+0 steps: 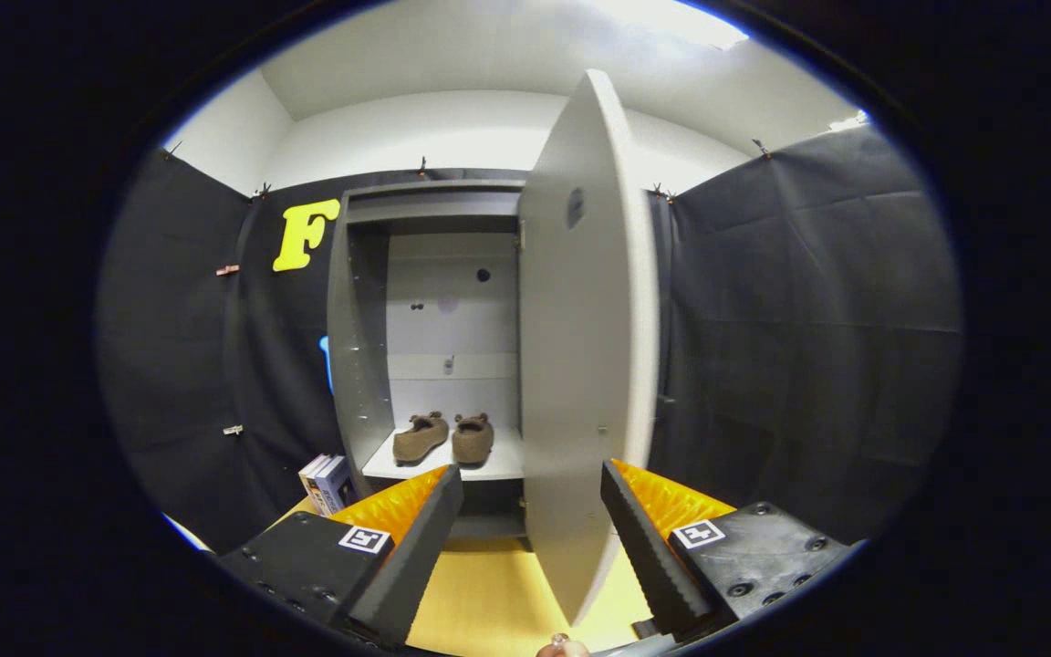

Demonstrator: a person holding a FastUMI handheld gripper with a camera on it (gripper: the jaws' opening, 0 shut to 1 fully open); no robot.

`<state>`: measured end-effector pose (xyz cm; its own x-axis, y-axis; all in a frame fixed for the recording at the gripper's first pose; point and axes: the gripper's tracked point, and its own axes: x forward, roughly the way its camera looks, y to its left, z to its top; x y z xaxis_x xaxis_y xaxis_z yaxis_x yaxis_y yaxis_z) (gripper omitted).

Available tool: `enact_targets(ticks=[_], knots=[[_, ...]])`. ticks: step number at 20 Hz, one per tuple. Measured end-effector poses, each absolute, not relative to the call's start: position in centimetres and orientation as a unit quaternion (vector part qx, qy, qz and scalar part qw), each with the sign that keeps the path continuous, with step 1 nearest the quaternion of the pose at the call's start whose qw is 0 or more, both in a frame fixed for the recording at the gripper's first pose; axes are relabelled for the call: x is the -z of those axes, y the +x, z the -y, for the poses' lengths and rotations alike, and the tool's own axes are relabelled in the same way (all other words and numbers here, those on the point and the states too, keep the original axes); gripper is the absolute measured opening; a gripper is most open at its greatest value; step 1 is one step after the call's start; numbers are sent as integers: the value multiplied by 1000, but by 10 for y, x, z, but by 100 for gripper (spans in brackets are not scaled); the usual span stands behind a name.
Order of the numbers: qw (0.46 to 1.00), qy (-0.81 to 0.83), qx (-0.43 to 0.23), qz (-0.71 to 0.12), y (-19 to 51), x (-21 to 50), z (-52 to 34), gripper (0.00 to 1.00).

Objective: Open the shoe cabinet door, grab the shoes and put them into the shoe cabinet, then close the shoe cabinet door.

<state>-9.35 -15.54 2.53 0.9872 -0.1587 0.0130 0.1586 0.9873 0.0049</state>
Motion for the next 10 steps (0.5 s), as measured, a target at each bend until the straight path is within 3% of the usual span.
enact_targets(ticks=[5,10], knots=[[994,-7,103,20,-102,-32,224,97],[997,-3,80,6,-82,-19,260,97]])
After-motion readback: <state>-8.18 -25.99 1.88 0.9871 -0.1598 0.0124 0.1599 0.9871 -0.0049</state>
